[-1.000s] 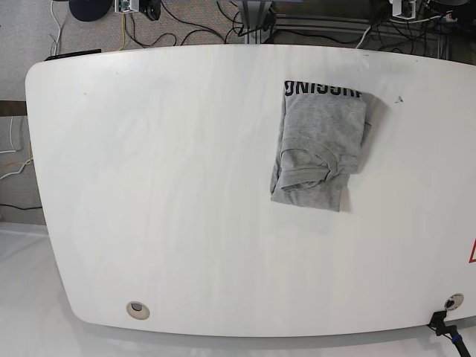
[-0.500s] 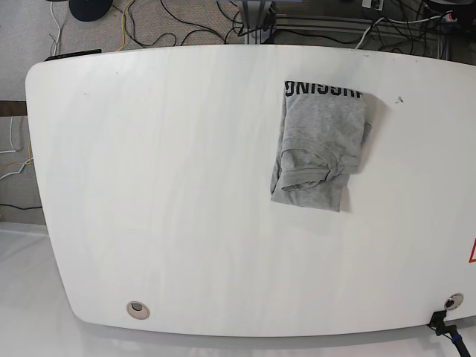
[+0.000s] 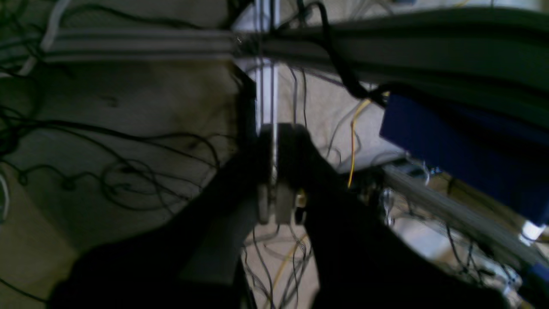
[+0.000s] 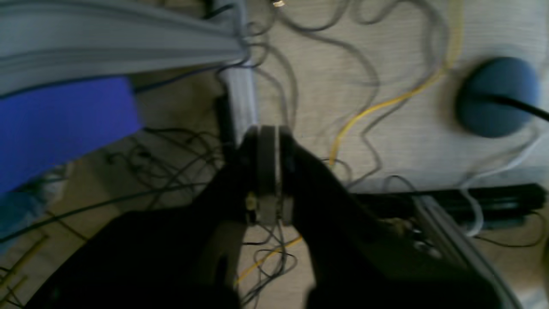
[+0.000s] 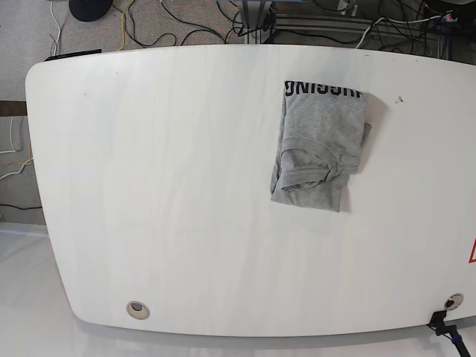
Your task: Fold the T-shirt properly
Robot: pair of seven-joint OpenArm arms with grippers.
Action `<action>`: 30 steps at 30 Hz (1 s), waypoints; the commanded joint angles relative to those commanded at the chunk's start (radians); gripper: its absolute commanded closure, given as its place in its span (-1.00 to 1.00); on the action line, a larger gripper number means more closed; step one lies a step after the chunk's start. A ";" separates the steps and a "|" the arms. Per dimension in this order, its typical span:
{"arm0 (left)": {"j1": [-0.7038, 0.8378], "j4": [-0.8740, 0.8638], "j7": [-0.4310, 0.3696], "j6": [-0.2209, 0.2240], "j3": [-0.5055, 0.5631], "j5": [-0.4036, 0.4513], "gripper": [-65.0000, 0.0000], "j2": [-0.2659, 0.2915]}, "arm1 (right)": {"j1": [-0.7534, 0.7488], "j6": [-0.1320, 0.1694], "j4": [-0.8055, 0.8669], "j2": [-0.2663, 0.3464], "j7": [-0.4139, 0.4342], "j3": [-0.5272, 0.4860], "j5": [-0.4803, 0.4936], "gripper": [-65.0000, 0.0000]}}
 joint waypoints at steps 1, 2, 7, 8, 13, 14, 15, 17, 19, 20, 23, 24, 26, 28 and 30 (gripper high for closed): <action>-0.023 -0.044 0.000 0.002 0.000 0.000 1.00 -0.002 | 0.021 0.000 -0.037 -0.006 0.000 0.002 -0.003 0.98; -0.046 -0.086 -0.002 0.002 0.000 0.000 1.00 -0.002 | 0.043 0.003 -0.071 -0.009 0.000 0.002 -0.003 0.98; -0.152 -0.238 0.000 0.137 0.020 0.005 1.00 -0.021 | 0.121 0.046 -0.181 -0.014 0.000 0.002 -0.003 0.97; -0.163 -0.262 0.000 0.163 0.043 0.005 1.00 -0.021 | 0.137 0.046 -0.204 -0.014 0.000 0.002 -0.003 0.97; -0.235 -0.371 0.005 0.285 0.104 0.005 1.00 -0.023 | 0.209 0.048 -0.327 -0.034 -0.003 0.002 -0.005 0.96; -0.252 -0.399 0.005 0.301 0.118 0.005 1.00 -0.023 | 0.224 0.048 -0.354 -0.035 -0.003 0.002 -0.005 0.96; -0.269 -0.430 0.006 0.321 0.129 0.005 1.00 -0.023 | 0.242 0.048 -0.387 -0.038 -0.003 0.002 -0.005 0.96; -0.296 -0.471 0.035 0.377 0.135 0.003 1.00 -0.023 | 0.281 0.048 -0.453 -0.041 -0.003 0.002 -0.005 0.96; -0.302 -0.476 0.060 0.414 0.130 0.000 1.00 -0.020 | 0.313 0.048 -0.500 -0.058 -0.003 0.002 -0.005 0.96; -0.305 -0.476 0.063 0.431 0.130 0.000 1.00 -0.018 | 0.325 0.048 -0.520 -0.066 -0.003 0.002 -0.005 0.96; -0.305 -0.476 0.064 0.479 0.130 -0.002 1.00 -0.015 | 0.368 0.044 -0.563 -0.078 -0.048 0.002 -0.005 0.96; -0.305 -0.477 0.064 0.505 0.129 -0.002 1.00 -0.014 | 0.377 0.041 -0.563 -0.080 -0.066 0.002 -0.005 0.96; -0.307 -0.477 0.064 0.545 0.129 -0.003 1.00 -0.014 | 0.396 0.038 -0.565 -0.092 -0.097 0.002 -0.005 0.96; -0.316 -0.479 0.064 0.563 0.126 -0.005 1.00 -0.014 | 0.413 0.037 -0.566 -0.098 -0.121 0.002 -0.005 0.96; -0.318 -0.479 0.066 0.572 0.126 -0.005 1.00 -0.014 | 0.414 0.037 -0.566 -0.098 -0.129 0.002 -0.005 0.96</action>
